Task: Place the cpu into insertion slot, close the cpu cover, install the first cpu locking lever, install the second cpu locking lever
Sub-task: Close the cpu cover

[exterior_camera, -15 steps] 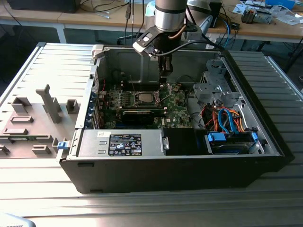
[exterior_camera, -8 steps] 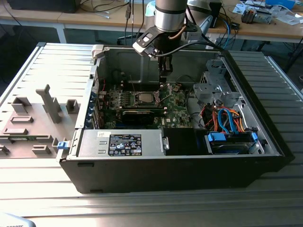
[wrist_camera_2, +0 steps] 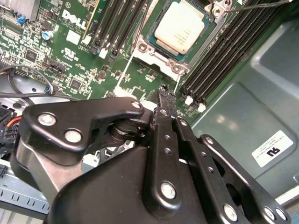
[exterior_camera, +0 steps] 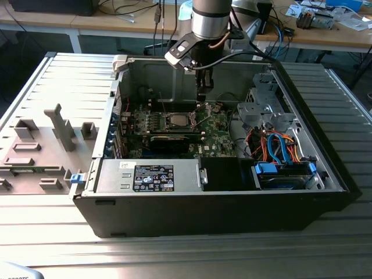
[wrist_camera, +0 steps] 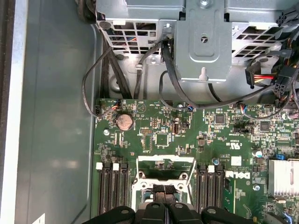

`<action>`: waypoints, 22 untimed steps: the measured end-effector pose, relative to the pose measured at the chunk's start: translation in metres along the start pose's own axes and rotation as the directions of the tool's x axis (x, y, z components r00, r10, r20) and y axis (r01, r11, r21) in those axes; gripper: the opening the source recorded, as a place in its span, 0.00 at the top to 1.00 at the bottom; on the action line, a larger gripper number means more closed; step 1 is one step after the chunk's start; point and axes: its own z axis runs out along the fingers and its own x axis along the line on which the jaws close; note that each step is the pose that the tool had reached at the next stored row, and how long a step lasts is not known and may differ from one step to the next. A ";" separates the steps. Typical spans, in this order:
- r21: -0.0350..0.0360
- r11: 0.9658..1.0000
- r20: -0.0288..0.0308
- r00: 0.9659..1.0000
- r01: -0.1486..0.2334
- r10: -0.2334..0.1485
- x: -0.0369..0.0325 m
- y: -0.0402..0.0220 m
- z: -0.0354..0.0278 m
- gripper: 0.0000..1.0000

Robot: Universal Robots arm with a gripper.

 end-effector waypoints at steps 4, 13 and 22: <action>0.000 1.000 0.000 1.000 0.000 0.000 -0.0002 0.0045 0.0002 0.89; 0.000 1.000 0.003 1.000 0.000 0.000 -0.0007 0.0165 0.0009 0.89; 0.000 1.000 0.006 1.000 0.000 0.000 -0.0013 0.0314 0.0023 0.89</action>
